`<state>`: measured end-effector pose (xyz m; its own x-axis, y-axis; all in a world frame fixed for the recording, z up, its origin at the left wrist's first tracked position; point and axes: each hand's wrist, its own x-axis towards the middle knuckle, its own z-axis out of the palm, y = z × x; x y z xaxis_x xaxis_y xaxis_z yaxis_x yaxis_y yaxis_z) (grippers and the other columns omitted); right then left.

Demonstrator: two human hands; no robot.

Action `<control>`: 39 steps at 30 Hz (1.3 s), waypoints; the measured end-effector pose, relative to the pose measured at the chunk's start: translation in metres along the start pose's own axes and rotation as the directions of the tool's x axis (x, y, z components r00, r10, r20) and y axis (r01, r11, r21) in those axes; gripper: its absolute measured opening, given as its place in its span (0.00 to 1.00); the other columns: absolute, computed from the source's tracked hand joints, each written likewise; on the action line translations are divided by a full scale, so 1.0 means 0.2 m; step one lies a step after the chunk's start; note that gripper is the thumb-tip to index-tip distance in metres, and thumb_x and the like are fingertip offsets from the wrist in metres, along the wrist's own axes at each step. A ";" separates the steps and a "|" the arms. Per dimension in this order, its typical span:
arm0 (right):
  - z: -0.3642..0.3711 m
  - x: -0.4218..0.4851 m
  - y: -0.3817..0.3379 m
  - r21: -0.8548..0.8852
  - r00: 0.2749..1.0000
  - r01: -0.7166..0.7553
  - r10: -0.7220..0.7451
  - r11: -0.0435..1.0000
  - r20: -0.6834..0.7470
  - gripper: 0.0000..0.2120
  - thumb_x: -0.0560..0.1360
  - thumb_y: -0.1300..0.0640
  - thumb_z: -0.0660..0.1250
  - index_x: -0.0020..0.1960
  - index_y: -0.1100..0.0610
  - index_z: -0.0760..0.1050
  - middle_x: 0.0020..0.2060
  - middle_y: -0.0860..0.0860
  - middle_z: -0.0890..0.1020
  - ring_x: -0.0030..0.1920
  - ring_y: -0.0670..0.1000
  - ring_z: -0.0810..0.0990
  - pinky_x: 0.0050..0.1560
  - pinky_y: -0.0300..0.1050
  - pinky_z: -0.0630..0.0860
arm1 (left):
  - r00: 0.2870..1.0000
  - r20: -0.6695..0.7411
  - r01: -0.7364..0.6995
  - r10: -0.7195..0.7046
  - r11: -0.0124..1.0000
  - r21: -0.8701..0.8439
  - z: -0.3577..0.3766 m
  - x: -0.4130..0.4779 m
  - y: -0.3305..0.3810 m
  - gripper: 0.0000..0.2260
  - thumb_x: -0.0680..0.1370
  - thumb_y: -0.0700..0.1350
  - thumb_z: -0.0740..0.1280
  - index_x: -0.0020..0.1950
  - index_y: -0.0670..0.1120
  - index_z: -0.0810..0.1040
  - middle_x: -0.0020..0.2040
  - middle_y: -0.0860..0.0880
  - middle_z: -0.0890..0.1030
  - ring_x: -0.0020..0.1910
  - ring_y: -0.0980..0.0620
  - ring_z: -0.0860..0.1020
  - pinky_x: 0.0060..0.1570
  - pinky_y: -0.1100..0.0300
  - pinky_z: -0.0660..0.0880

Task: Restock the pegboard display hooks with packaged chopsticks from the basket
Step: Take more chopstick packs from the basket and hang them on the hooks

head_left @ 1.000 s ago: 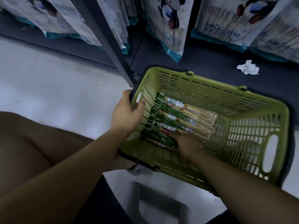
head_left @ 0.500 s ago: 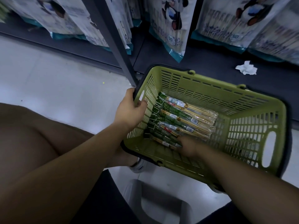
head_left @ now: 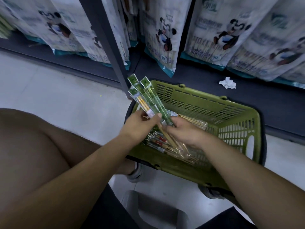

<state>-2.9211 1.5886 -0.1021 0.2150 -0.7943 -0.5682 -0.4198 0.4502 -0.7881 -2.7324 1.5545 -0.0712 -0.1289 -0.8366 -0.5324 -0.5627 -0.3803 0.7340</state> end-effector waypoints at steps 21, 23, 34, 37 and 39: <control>0.20 0.18 0.59 -0.464 0.956 -0.264 0.291 0.846 -0.014 0.13 0.78 0.50 0.71 0.60 0.52 0.78 0.53 0.53 0.82 0.52 0.55 0.80 0.49 0.45 0.77 | 0.999 0.005 0.036 -0.039 0.870 -0.492 -0.13 0.12 -0.04 0.11 0.81 0.47 0.72 0.51 0.44 0.72 0.33 0.52 0.70 0.29 0.53 0.69 0.27 0.60 0.70; 0.22 0.19 0.62 -0.515 0.959 -0.260 0.282 0.817 -0.036 0.16 0.77 0.49 0.72 0.63 0.51 0.77 0.56 0.53 0.82 0.54 0.54 0.80 0.53 0.46 0.77 | 0.999 0.002 0.037 -0.042 0.871 -0.489 -0.12 0.14 -0.05 0.09 0.81 0.45 0.72 0.53 0.43 0.73 0.31 0.53 0.71 0.28 0.54 0.70 0.27 0.61 0.71; 0.24 0.21 0.68 -0.694 0.930 -0.185 0.352 0.696 0.105 0.14 0.78 0.46 0.71 0.60 0.50 0.80 0.57 0.52 0.81 0.54 0.54 0.80 0.55 0.47 0.78 | 0.999 -0.027 0.019 -0.037 0.872 -0.490 -0.09 0.16 -0.07 0.06 0.82 0.42 0.69 0.50 0.44 0.73 0.29 0.52 0.73 0.26 0.54 0.72 0.29 0.59 0.76; 0.23 0.20 0.69 -0.643 0.934 -0.219 0.348 0.734 0.078 0.15 0.78 0.47 0.71 0.63 0.49 0.80 0.58 0.52 0.82 0.56 0.54 0.80 0.55 0.47 0.77 | 0.998 -0.039 0.015 -0.039 0.872 -0.489 -0.09 0.16 -0.07 0.05 0.82 0.42 0.69 0.50 0.43 0.74 0.29 0.52 0.73 0.26 0.54 0.73 0.29 0.59 0.76; 0.22 0.19 0.69 -0.591 0.938 -0.236 0.341 0.772 0.071 0.19 0.78 0.49 0.71 0.68 0.50 0.77 0.61 0.52 0.81 0.58 0.53 0.79 0.56 0.47 0.76 | 0.998 -0.044 0.014 -0.041 0.868 -0.497 -0.09 0.16 -0.07 0.05 0.82 0.42 0.69 0.50 0.44 0.74 0.29 0.52 0.73 0.26 0.54 0.73 0.29 0.59 0.76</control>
<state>-2.9327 1.6373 -0.2431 0.1208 -0.5625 -0.8179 -0.8956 0.2937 -0.3342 -2.7138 1.5258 -0.0914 -0.0696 -0.8369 -0.5429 -0.0839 -0.5373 0.8392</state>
